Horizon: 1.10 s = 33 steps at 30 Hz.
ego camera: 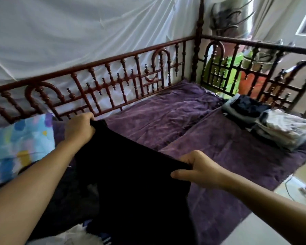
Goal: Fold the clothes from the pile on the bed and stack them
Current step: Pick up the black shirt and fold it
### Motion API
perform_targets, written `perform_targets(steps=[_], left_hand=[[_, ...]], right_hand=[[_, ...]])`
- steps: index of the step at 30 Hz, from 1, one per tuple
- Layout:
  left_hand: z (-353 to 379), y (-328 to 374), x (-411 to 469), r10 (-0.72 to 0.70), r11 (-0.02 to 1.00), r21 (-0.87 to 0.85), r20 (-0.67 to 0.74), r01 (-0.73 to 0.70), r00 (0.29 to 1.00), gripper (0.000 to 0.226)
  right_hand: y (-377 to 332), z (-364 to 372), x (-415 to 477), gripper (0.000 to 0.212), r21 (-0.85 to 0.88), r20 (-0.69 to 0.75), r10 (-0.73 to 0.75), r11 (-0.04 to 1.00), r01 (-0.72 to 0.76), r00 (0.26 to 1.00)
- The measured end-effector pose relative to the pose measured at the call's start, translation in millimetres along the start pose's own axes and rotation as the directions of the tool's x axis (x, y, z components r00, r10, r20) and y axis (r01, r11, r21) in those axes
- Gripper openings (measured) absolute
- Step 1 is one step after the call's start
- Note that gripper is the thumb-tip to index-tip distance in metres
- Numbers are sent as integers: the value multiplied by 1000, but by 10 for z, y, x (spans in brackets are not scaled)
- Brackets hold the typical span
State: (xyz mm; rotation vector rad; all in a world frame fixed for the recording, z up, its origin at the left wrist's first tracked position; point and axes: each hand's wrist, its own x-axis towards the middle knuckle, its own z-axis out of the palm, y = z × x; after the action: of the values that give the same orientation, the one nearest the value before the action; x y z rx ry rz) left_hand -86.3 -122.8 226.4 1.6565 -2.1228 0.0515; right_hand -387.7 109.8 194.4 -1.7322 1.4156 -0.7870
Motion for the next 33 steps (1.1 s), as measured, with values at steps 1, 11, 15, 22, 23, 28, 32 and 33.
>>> perform_targets(steps=[1,11,15,22,23,28,32,33], left_hand=[[220,171,97,-4,1000,-22,32,5,999,16],[2027,2525,787,212,925,-363,235,-117,949,31],[2581,3329,918,355,886,-397,249,-240,901,36],[3937,4424,1162,433,893,-288,332,-347,838,32],[4180,4579,1198,417,902,-271,358,-335,835,32],[5398,5338,1313,337,939,-231,493,-254,802,29],[6041,5585,1198,296,954,-230,593,-195,749,34],[6101,5544,1142,276,959,-225,616,-171,738,35]], right_hand=[[142,-111,-40,39,-43,-14,35,998,-35,999],[2002,-1462,-482,19,-617,-246,505,577,-536,827],[2876,-1986,-570,35,-691,-321,572,403,-600,755],[4621,-2897,-462,33,-755,-325,568,326,-569,756],[4888,-2980,-422,33,-755,-290,592,341,-560,752],[6062,-3095,-256,31,-716,-181,663,418,-560,726],[6626,-3009,-194,25,-677,-77,719,471,-566,690],[6695,-3004,-184,24,-660,-51,745,475,-582,665]])
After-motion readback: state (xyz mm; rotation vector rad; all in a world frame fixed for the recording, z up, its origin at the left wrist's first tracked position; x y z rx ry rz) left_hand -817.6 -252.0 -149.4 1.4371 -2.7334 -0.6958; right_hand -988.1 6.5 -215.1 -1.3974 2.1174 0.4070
